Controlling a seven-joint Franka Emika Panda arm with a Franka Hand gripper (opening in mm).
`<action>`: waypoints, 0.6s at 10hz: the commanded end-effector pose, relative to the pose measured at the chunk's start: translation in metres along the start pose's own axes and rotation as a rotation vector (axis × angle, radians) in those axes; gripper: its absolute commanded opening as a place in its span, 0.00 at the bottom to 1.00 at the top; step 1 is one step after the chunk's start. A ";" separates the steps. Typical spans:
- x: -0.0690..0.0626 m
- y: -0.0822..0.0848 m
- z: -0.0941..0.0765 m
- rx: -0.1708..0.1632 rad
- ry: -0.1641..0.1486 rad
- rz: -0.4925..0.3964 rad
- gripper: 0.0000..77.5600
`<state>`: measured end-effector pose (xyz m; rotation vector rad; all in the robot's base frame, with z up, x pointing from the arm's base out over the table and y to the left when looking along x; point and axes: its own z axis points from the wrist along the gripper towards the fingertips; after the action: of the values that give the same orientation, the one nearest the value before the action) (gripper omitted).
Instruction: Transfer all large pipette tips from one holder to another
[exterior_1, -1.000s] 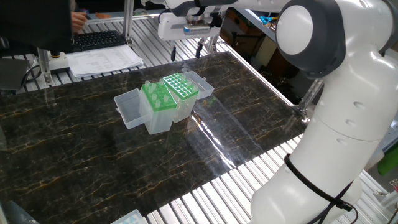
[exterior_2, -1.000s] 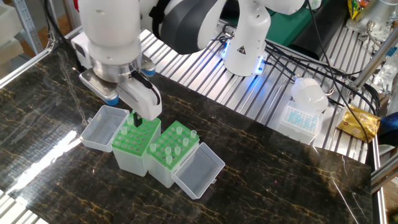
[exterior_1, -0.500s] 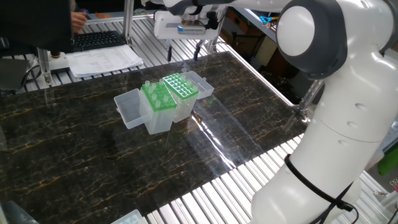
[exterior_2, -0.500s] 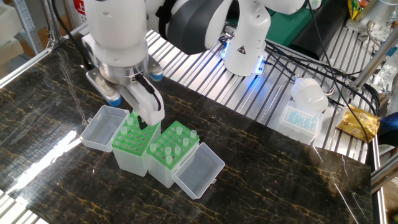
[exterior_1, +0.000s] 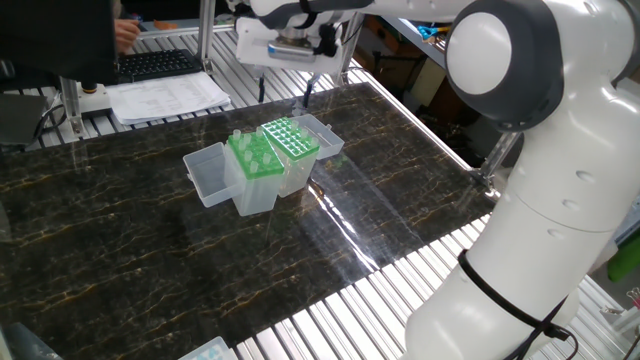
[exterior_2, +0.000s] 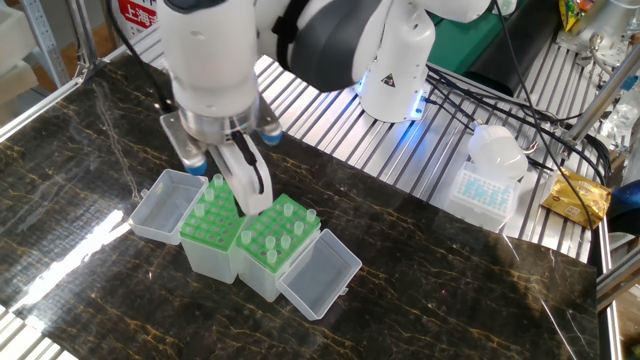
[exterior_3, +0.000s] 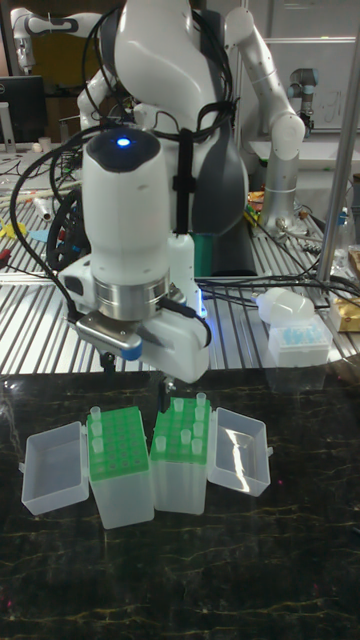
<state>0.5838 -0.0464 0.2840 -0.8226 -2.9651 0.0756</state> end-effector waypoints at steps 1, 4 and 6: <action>0.007 0.007 0.009 -0.014 0.003 0.095 1.00; 0.007 0.013 0.019 -0.026 -0.004 0.153 1.00; 0.006 0.017 0.027 -0.032 -0.015 0.191 1.00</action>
<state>0.5817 -0.0328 0.2613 -1.0479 -2.9000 0.0527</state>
